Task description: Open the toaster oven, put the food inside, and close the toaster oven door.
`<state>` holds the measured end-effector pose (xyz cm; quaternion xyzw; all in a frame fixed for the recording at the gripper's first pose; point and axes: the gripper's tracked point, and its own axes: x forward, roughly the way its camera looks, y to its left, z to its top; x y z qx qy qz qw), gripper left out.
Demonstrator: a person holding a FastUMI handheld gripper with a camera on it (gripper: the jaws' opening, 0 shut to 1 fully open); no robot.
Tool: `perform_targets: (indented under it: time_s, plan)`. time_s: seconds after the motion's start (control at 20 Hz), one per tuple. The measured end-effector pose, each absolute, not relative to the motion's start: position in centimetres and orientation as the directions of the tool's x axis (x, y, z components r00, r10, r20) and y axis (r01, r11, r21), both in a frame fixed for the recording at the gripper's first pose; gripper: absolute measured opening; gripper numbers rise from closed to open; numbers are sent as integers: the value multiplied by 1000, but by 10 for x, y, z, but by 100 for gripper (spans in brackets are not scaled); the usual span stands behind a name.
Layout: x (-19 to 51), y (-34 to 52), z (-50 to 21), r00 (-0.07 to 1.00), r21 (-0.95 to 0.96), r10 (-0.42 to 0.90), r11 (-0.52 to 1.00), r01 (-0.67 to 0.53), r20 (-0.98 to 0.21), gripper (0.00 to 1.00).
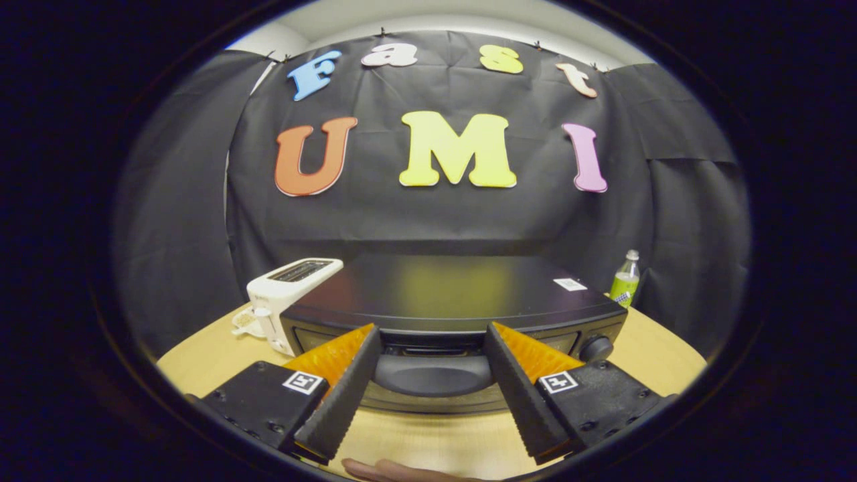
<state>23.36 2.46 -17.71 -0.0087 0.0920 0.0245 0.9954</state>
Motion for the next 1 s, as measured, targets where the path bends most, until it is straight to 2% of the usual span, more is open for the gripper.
perform_targets:
  time_s: [0.4,1.0]
  plan:
    - [200,22,-188,970,-20,69,997,-75,-232,100]
    - [133,14,-237,891,-65,25,996,-61,-453,100]
